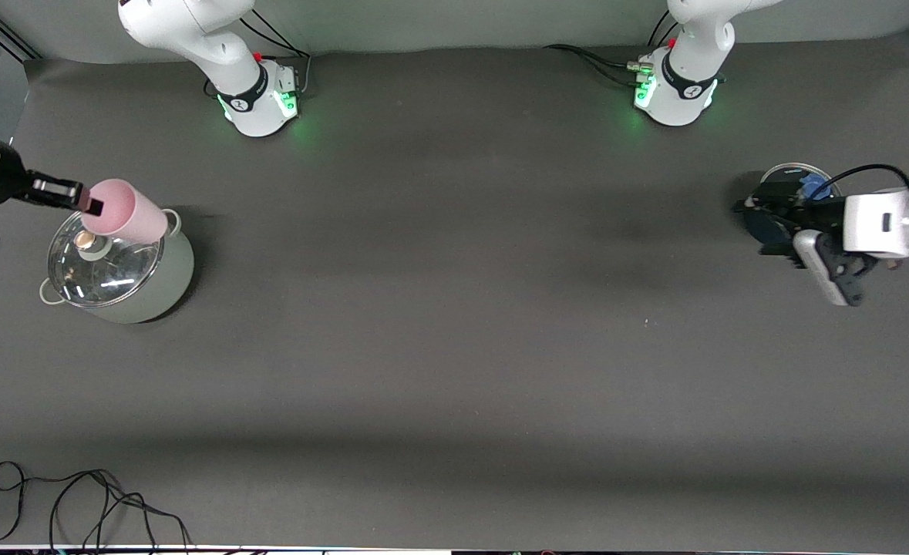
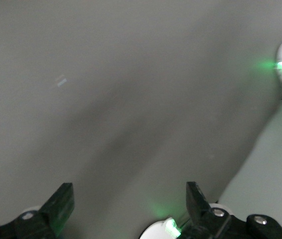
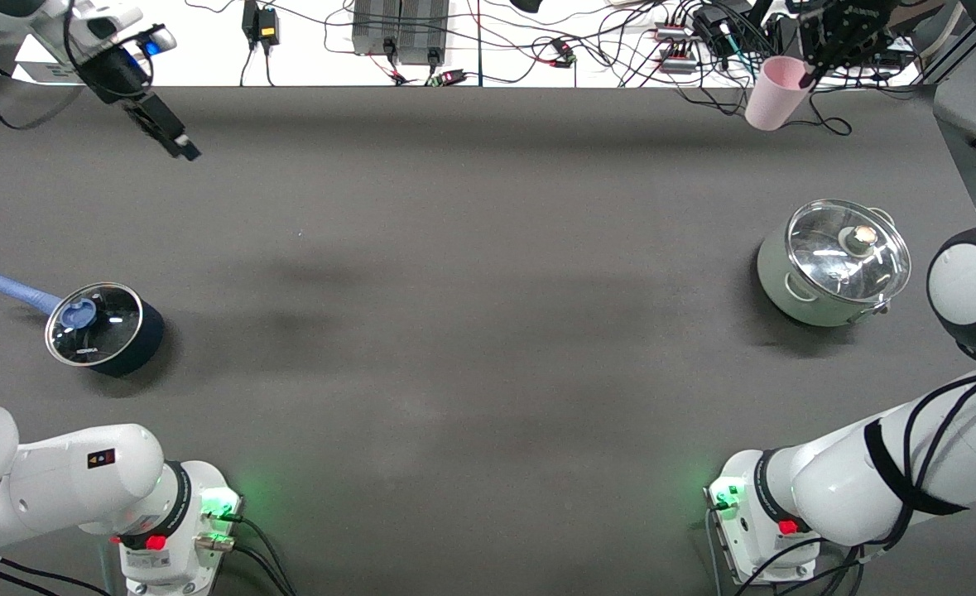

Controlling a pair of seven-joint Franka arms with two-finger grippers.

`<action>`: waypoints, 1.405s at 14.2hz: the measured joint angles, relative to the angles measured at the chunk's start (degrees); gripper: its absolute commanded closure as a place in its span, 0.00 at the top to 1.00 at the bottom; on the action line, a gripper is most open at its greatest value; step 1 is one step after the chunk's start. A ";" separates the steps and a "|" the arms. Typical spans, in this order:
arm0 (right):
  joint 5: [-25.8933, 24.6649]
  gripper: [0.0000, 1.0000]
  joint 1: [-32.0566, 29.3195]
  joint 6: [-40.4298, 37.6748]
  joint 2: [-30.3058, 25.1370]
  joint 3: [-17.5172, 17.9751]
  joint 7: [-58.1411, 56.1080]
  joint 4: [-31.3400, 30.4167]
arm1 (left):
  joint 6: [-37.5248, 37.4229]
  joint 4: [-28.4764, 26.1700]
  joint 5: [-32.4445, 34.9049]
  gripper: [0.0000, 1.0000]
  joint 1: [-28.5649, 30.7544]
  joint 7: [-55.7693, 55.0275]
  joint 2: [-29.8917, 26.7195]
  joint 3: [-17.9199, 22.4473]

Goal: Transfer pink cup from left to right arm
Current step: 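Carry the pink cup with the right gripper beside the steel pot, then lower the cup onto the table and open the right gripper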

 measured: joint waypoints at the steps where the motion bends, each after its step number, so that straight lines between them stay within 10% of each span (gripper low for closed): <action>1: -0.10 0.00 0.01 2.34 0.01 -1.25 -2.30 -2.18 | -0.17 1.11 3.60 1.00 -0.03 -3.62 0.03 -0.27; 14: -0.19 0.00 3.10 54.50 -2.36 -3.04 -7.55 -46.73 | 0.45 4.95 17.90 1.00 -3.41 -39.96 -2.25 -2.07; 20: -0.19 0.00 5.05 65.16 2.66 -2.72 -8.43 -52.25 | 7.50 -1.24 17.56 1.00 -3.66 -40.93 -7.13 -2.93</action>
